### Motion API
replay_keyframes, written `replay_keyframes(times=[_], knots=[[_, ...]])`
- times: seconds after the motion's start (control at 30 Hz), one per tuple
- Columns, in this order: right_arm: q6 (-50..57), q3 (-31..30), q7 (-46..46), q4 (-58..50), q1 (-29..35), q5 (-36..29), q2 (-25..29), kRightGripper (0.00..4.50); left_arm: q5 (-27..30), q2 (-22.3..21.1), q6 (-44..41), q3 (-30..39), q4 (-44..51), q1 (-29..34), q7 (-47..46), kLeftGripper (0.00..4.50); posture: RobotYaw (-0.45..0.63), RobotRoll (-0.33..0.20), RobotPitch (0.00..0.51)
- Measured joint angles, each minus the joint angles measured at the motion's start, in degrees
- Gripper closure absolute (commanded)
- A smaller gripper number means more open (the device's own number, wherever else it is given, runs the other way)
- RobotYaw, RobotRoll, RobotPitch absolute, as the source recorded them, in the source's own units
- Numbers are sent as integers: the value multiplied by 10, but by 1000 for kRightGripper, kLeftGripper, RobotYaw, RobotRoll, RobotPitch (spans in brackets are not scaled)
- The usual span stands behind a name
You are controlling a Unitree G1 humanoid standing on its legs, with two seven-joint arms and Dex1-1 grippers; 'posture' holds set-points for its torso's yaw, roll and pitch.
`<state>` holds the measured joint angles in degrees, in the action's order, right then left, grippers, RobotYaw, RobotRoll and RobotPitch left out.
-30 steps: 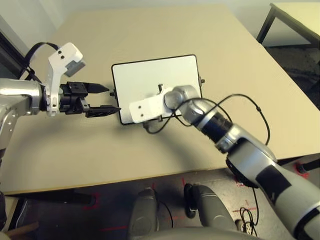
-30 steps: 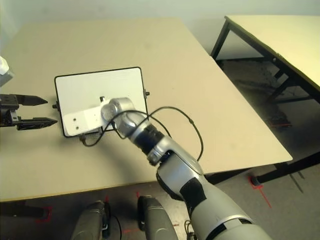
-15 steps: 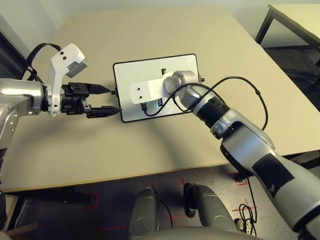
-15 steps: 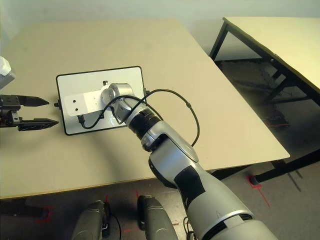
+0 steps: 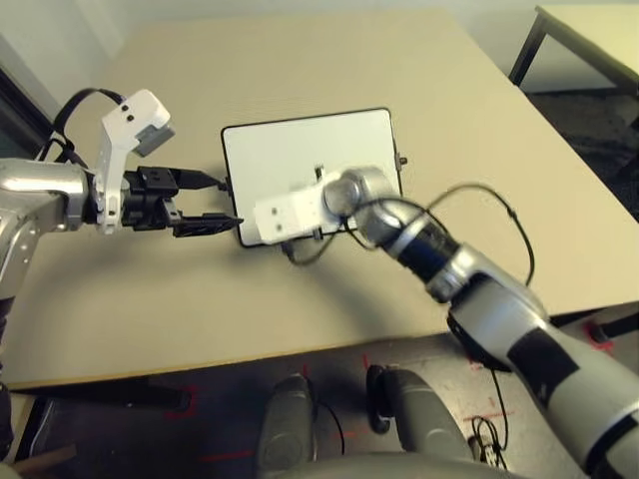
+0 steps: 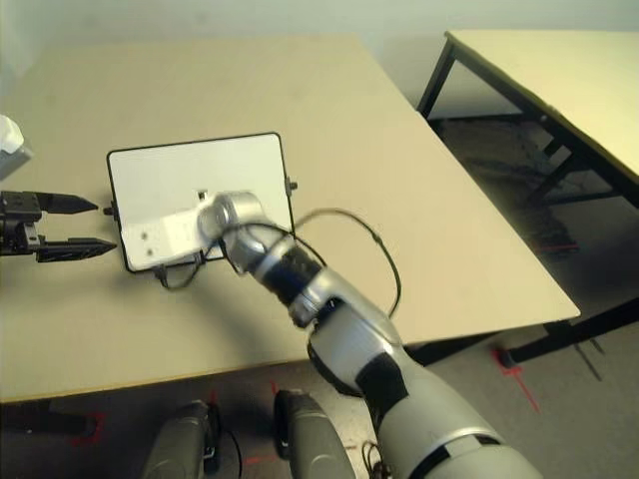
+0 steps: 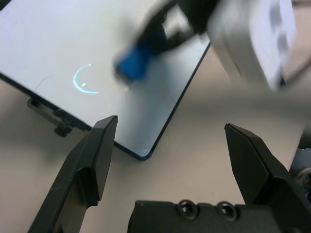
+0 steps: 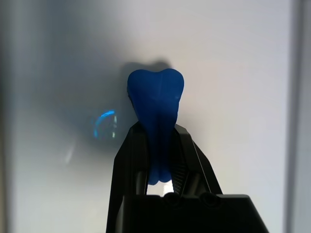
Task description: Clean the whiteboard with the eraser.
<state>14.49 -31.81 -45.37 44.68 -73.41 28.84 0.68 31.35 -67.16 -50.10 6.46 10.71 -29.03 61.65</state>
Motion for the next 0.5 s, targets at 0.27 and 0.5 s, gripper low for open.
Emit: replay_keyframes(times=[0.27,0.5], knots=[[124,234,72,-64,-117,-126,126,3910,-51,151,162,117,-105,-103,-199,0,112,0,118],[279,321,130,-133,20,-157,231,3910,-112,204,321,160,-229,-20,-267,0,68,0,102]])
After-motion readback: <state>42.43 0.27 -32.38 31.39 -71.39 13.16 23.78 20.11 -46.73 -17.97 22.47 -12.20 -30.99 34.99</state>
